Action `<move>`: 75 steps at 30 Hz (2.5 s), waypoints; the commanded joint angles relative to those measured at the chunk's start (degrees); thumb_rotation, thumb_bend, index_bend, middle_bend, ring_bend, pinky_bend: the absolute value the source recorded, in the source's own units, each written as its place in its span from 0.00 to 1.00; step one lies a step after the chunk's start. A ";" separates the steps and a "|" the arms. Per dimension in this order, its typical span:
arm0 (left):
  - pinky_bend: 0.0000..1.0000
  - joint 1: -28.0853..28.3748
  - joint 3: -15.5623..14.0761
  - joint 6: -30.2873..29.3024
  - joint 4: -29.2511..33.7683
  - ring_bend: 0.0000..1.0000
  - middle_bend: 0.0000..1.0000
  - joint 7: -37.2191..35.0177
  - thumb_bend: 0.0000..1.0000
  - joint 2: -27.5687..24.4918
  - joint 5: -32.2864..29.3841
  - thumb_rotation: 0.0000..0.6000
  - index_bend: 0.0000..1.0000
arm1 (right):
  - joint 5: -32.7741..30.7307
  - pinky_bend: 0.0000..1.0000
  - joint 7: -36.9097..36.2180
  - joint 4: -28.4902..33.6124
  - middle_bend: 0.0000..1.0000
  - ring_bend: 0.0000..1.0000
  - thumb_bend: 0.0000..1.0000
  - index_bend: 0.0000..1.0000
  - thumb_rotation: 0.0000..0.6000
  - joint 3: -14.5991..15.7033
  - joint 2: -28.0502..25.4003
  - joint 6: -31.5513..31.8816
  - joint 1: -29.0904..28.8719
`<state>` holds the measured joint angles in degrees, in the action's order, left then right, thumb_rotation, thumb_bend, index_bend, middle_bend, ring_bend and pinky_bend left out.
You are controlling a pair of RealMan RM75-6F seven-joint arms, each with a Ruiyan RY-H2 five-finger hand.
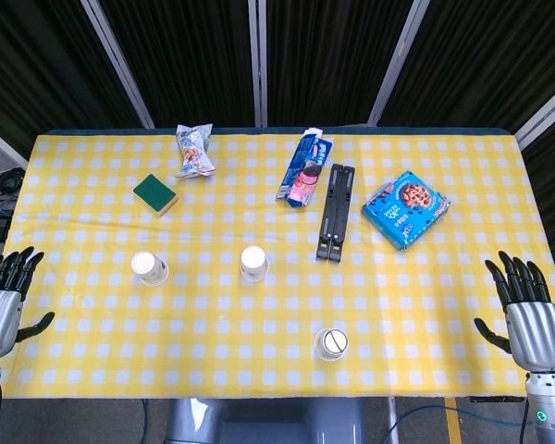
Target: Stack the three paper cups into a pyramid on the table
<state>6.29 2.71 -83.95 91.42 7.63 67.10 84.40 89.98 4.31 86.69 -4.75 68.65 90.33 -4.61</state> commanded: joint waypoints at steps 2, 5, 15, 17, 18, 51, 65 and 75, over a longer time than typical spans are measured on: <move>0.00 -0.02 -0.13 -0.20 0.05 0.00 0.00 -0.16 0.21 -0.08 0.31 1.00 0.00 | -0.04 0.00 0.01 0.16 0.00 0.00 0.09 0.09 1.00 0.10 -0.13 -0.04 0.07; 0.00 -0.05 -0.17 -0.22 0.04 0.00 0.00 -0.16 0.21 -0.09 0.33 1.00 0.00 | 0.01 0.00 -0.03 0.28 0.00 0.00 0.09 0.09 1.00 0.13 -0.23 0.08 0.15; 0.00 0.78 -0.01 0.81 0.63 0.00 0.00 0.13 0.21 -0.29 0.52 1.00 0.00 | -0.03 0.00 -0.21 0.75 0.00 0.00 0.09 0.11 1.00 0.25 -0.55 -0.34 0.08; 0.00 1.39 0.31 1.55 0.88 0.00 0.00 -0.26 0.21 -0.24 0.36 1.00 0.00 | -0.16 0.00 -0.50 0.78 0.00 0.00 0.09 0.12 1.00 0.17 -0.68 -0.34 0.09; 0.00 1.78 0.54 2.07 0.98 0.00 0.00 -0.30 0.21 -0.18 0.16 1.00 0.00 | -0.22 0.00 -0.63 0.77 0.00 0.00 0.09 0.12 1.00 0.13 -0.72 -0.31 0.11; 0.00 27.64 7.31 31.33 5.35 0.00 0.00 29.44 0.31 6.38 -32.93 1.00 0.23 | -0.24 0.00 -4.97 0.49 0.00 0.00 0.09 0.14 1.00 0.50 -2.00 -1.34 -0.11; 0.00 30.62 4.88 31.45 2.28 0.00 0.00 28.34 0.40 8.74 -37.02 1.00 0.37 | -0.22 0.00 -5.51 0.69 0.00 0.00 0.09 0.14 1.00 0.49 -2.34 -1.06 0.06; 0.00 30.73 5.65 28.64 4.17 0.00 0.00 23.64 0.44 8.20 -33.10 1.00 0.43 | -0.36 0.00 -5.66 0.73 0.00 0.00 0.09 0.14 1.00 0.53 -2.30 -1.42 -0.05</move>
<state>36.81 8.00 -54.95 94.73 31.91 75.61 50.58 89.65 -1.31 87.42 -4.22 66.37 88.95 -4.64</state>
